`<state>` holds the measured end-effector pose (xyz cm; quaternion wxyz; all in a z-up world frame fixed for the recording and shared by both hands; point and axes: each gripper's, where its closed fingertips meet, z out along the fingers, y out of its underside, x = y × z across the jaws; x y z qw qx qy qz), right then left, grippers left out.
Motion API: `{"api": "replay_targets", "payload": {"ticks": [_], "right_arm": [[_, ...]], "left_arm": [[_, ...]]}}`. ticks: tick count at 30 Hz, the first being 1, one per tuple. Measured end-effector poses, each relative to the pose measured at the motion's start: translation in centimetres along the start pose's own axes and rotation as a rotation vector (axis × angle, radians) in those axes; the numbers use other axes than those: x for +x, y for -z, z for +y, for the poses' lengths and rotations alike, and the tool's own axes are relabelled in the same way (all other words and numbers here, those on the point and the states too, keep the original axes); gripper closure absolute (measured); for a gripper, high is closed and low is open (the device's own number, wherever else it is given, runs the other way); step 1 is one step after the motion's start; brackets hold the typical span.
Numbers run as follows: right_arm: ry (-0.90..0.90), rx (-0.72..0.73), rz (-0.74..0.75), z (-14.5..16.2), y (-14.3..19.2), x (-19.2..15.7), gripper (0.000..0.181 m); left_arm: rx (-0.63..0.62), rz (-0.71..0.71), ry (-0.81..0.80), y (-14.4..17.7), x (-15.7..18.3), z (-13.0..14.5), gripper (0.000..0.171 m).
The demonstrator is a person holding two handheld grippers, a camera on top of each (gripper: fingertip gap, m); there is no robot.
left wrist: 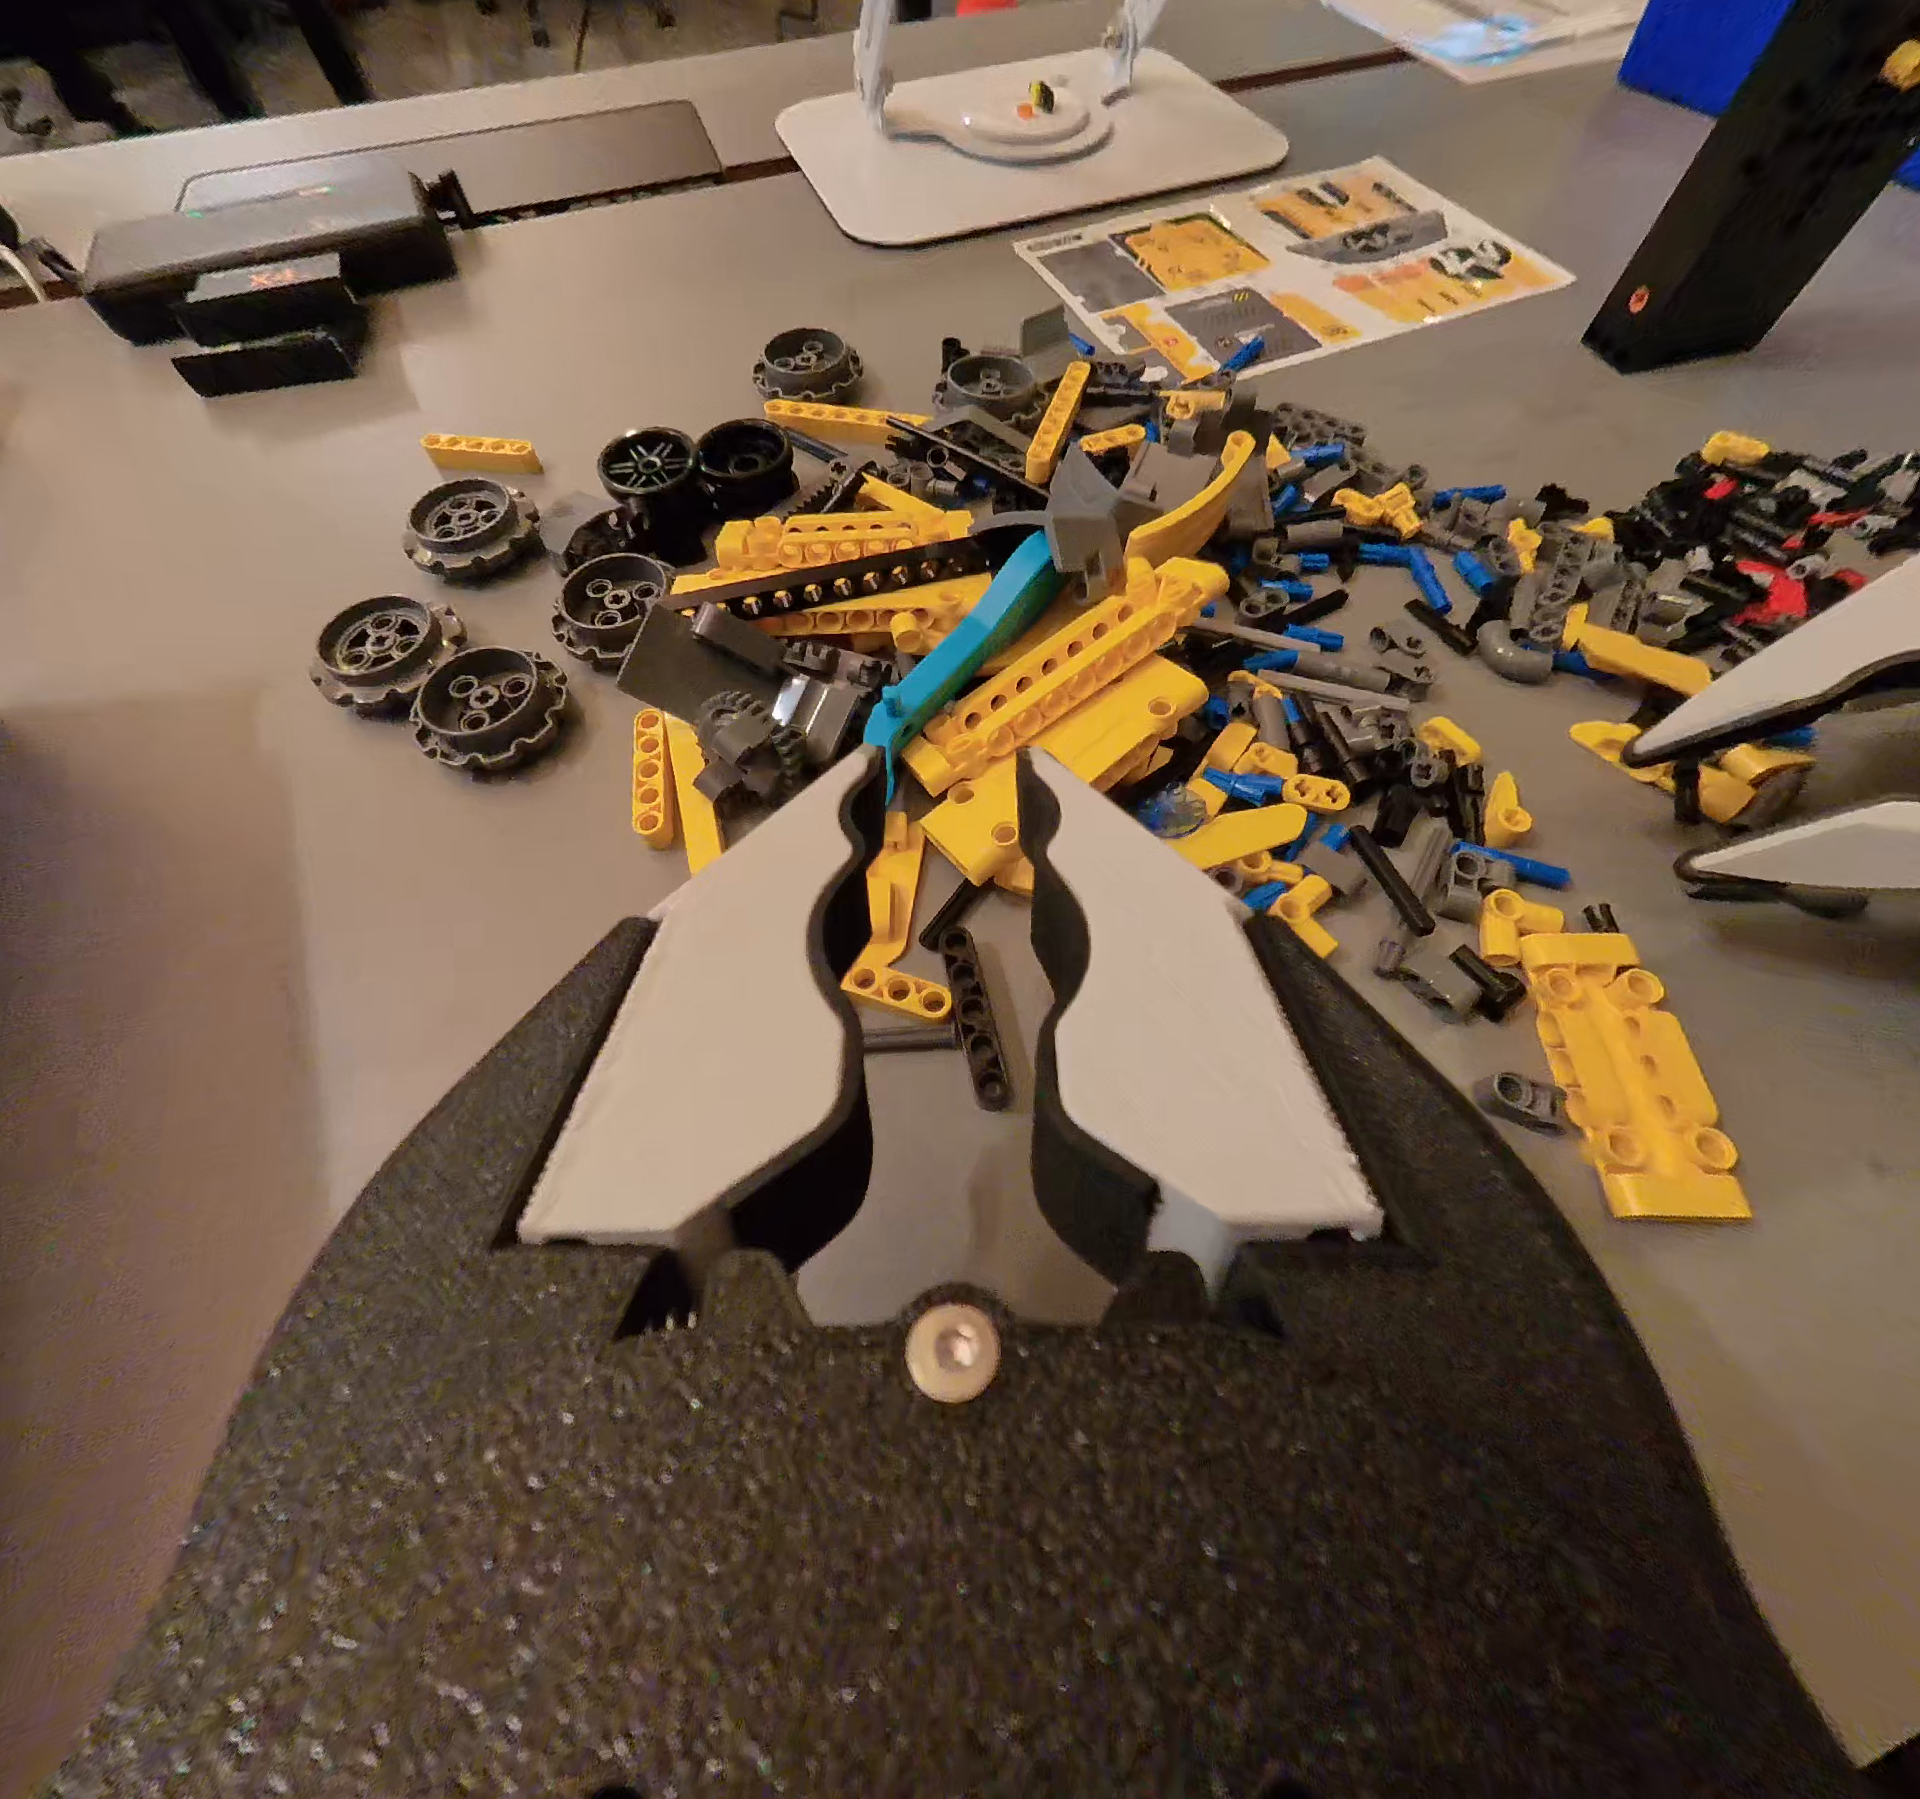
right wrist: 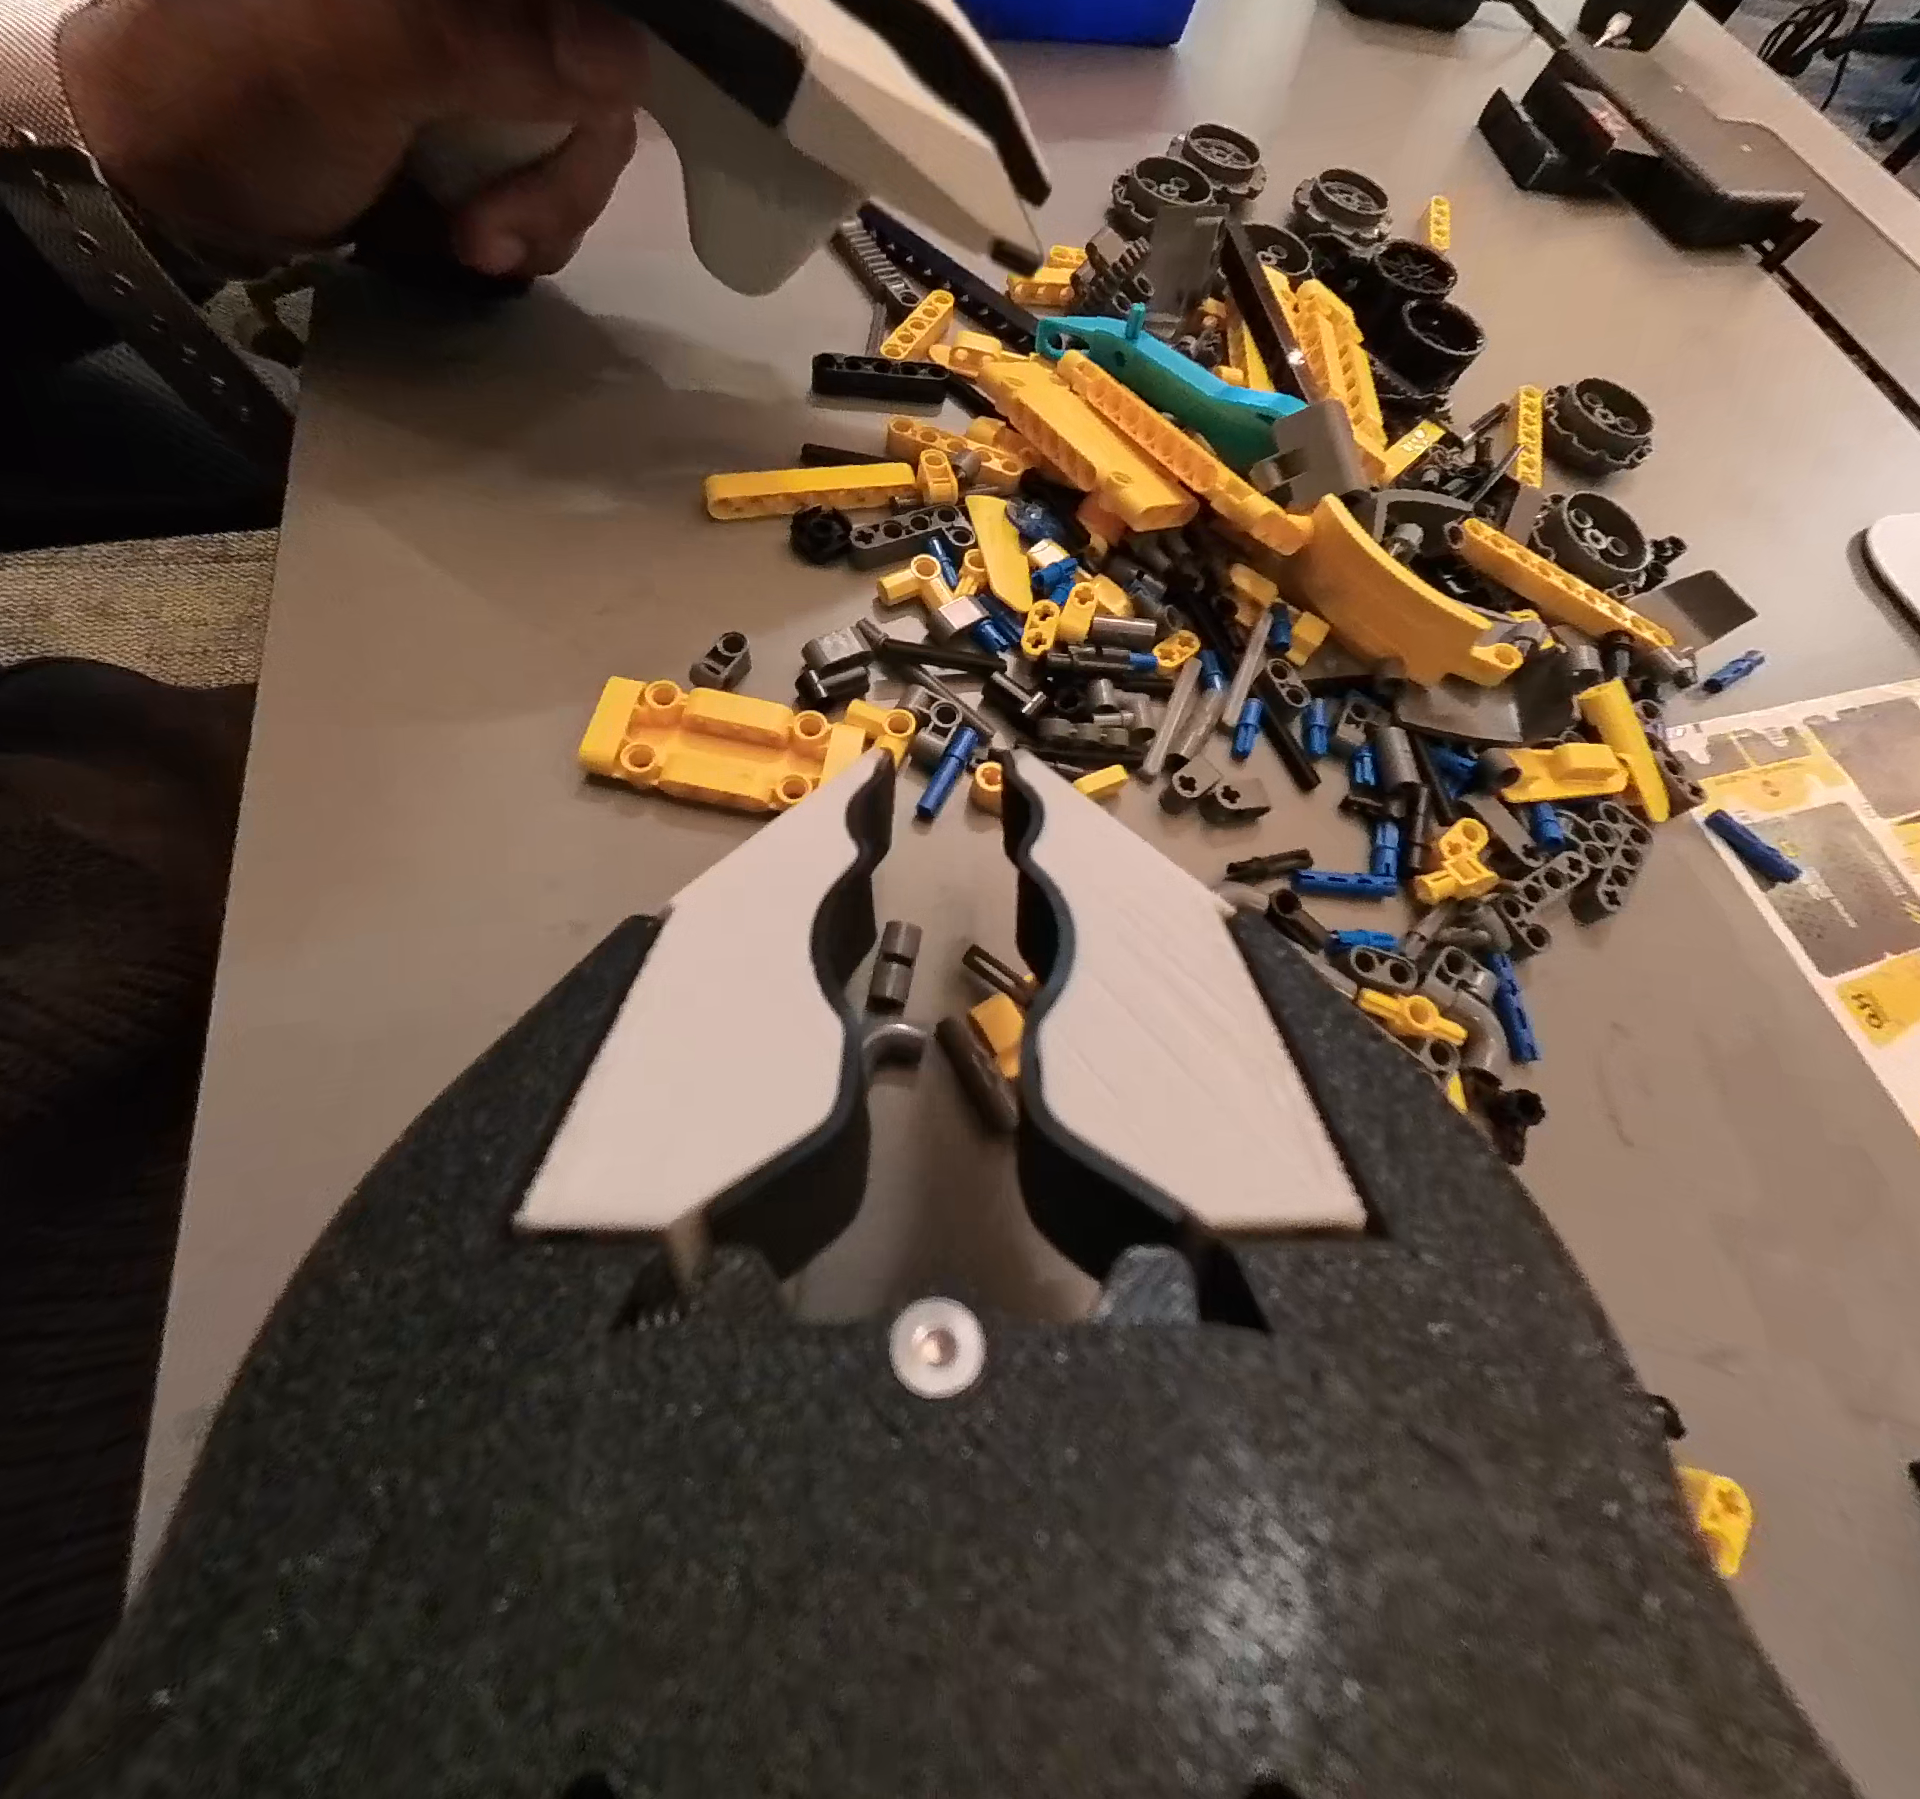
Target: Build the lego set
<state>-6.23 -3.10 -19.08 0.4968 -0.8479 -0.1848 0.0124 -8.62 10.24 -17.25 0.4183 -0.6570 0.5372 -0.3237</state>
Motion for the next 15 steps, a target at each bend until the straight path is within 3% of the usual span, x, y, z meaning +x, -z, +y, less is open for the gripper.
{"api": "replay_targets", "payload": {"ticks": [15], "right_arm": [[0.028,0.057,-0.034,-0.9,0.6,-1.5,0.163]], "left_arm": [[-0.03,0.034,-0.007,-0.3,0.5,0.4,0.147]]}}
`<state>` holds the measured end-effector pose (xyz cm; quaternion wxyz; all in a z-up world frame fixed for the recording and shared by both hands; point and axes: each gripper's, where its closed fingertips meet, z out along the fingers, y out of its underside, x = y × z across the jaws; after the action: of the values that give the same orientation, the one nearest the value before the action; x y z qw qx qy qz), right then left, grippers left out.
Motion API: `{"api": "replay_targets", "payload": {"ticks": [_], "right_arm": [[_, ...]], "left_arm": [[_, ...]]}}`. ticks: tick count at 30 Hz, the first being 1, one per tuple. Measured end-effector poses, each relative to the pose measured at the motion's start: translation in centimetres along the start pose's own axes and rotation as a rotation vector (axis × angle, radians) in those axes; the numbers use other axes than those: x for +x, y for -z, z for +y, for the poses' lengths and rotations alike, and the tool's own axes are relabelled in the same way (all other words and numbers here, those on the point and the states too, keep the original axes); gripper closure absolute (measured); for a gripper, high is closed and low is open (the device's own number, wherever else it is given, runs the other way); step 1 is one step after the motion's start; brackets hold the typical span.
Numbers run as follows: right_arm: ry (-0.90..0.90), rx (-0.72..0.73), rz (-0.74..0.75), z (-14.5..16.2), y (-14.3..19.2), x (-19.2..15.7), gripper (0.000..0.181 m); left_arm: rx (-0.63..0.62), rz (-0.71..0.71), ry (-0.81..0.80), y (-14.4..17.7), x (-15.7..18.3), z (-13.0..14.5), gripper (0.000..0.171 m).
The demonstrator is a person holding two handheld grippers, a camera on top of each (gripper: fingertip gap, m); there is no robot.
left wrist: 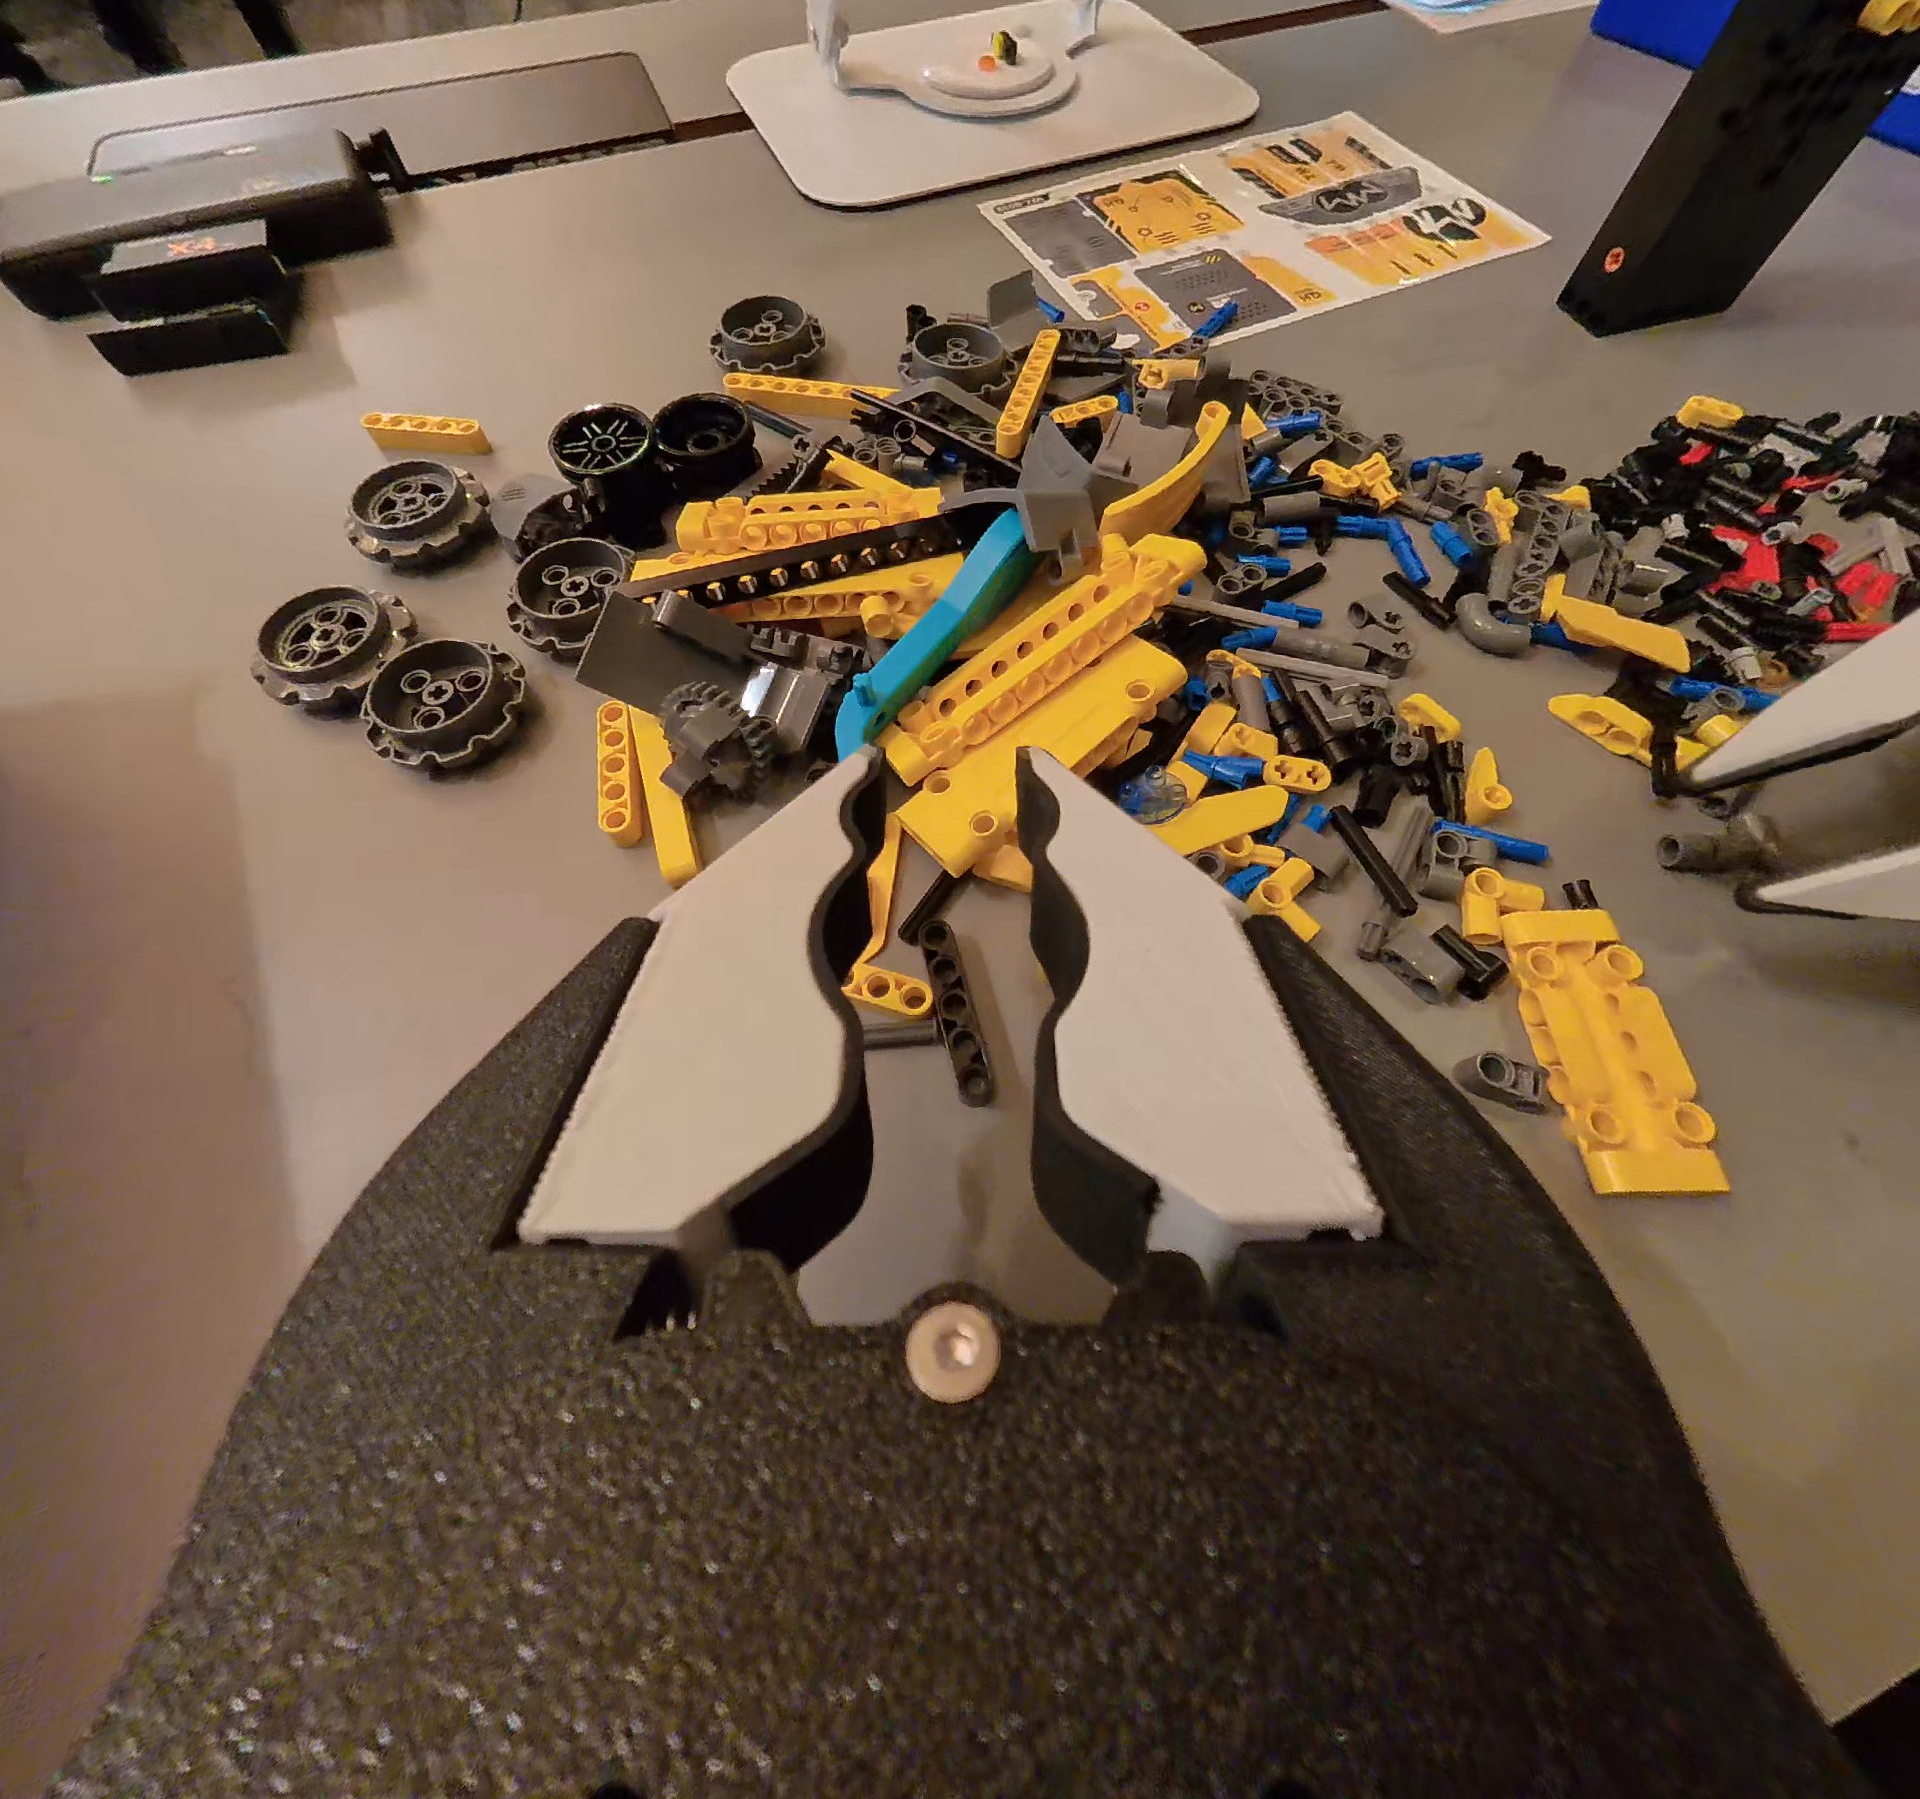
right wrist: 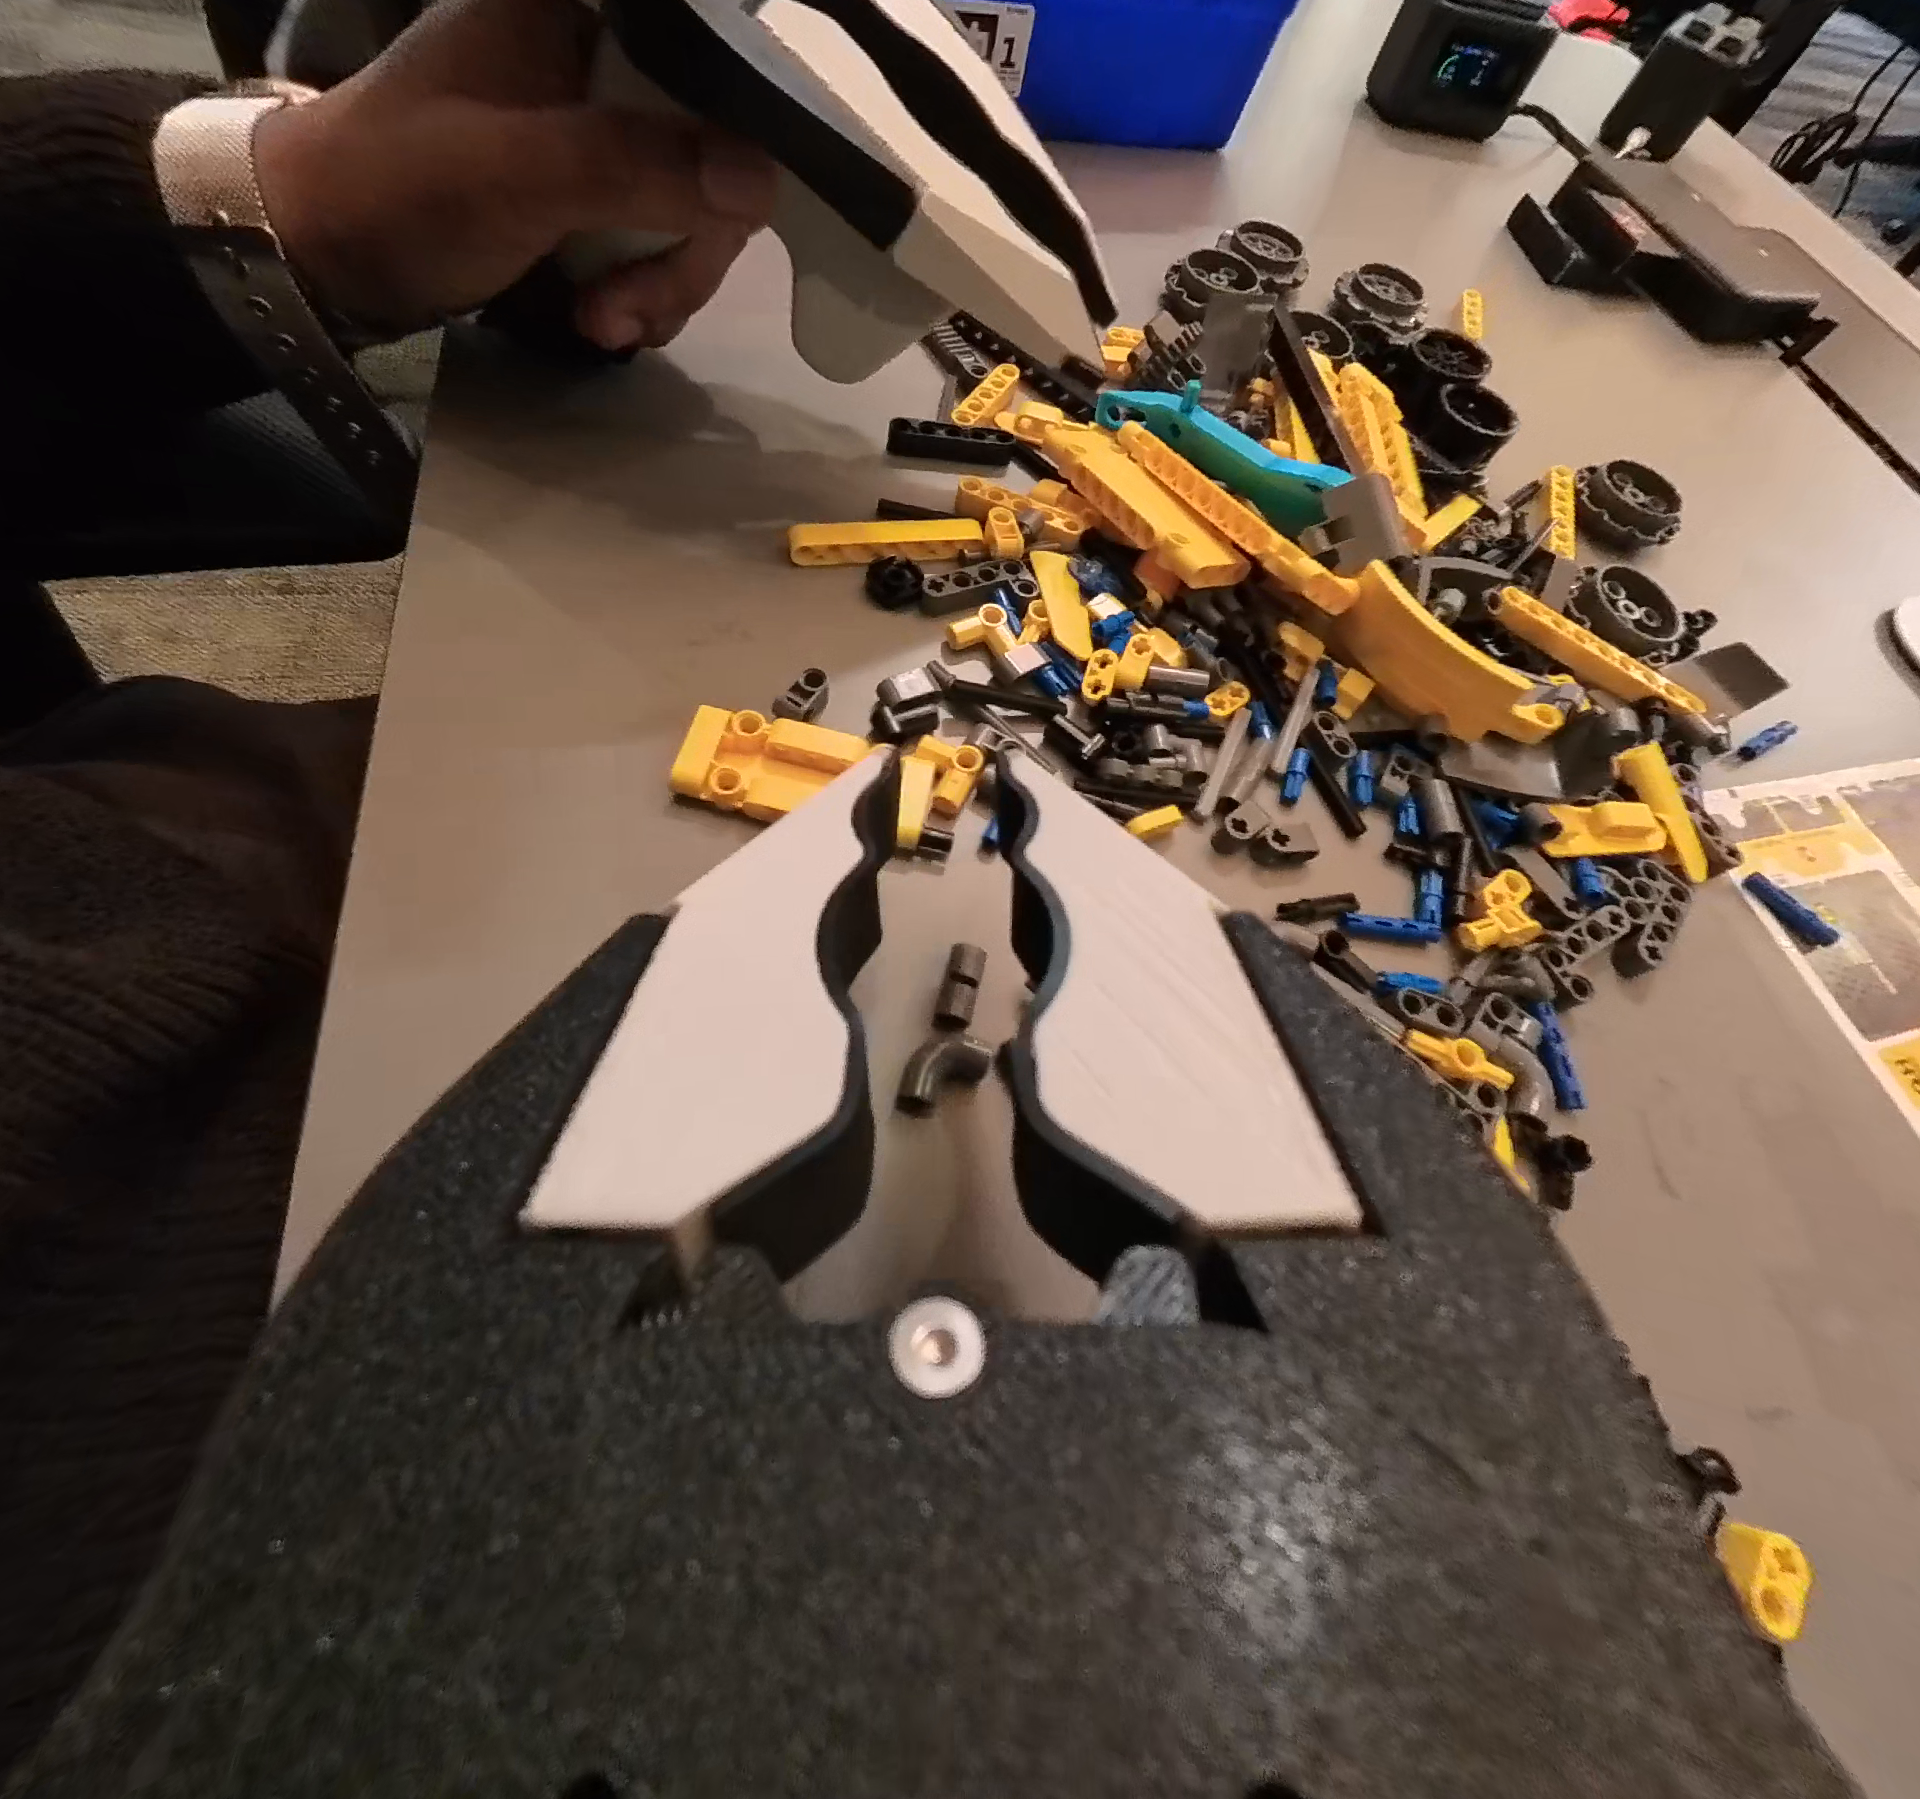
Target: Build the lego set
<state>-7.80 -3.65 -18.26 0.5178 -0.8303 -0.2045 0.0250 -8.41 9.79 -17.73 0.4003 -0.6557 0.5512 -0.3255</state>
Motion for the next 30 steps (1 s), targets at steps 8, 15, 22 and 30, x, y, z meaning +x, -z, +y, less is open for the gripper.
{"api": "replay_targets", "payload": {"ticks": [8,15,22,30], "right_arm": [[0.016,-0.01,-0.002,0.1,-0.1,-0.2,0.163],[0.032,-0.01,-0.033,0.0,-0.2,-0.9,0.164],[0.031,-0.019,-0.046,0.2,-0.3,-1.0,0.165],[0.039,-0.051,-0.051,0.6,-0.6,-1.2,0.165]], "left_arm": [[-0.017,0.004,-0.012,-0.2,0.2,0.2,0.147],[-0.023,0.017,-0.003,-0.2,0.2,0.3,0.147],[-0.027,0.027,0.009,-0.3,0.3,0.3,0.147],[-0.031,0.027,0.009,-0.3,0.3,0.4,0.147]]}}
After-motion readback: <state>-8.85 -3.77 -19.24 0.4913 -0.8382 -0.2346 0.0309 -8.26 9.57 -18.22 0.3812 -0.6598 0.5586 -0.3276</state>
